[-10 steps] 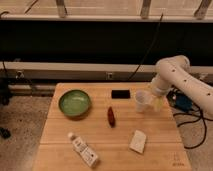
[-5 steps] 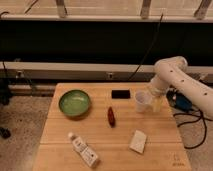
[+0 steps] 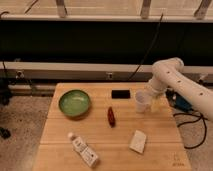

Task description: Pick up the ceramic cup

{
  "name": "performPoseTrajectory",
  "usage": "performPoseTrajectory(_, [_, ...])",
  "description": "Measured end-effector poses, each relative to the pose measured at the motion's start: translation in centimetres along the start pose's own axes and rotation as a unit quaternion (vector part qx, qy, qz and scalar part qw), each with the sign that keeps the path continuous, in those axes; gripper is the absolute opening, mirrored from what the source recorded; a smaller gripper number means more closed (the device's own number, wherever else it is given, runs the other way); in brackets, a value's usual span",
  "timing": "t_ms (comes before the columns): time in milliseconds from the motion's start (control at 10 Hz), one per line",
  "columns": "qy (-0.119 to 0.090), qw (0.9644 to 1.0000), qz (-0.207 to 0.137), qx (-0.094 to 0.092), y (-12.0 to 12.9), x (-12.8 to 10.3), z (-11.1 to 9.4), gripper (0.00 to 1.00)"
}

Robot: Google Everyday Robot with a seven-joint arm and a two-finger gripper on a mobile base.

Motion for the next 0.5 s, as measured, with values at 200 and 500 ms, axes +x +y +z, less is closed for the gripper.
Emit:
performPoseTrajectory(200, [-0.001,1.0000,-0.002,-0.001,-0.2,-0.1,0.1,0.80])
performPoseTrajectory(500, [-0.006,0.9999,-0.007,0.013,-0.2,-0.4,-1.5,0.80])
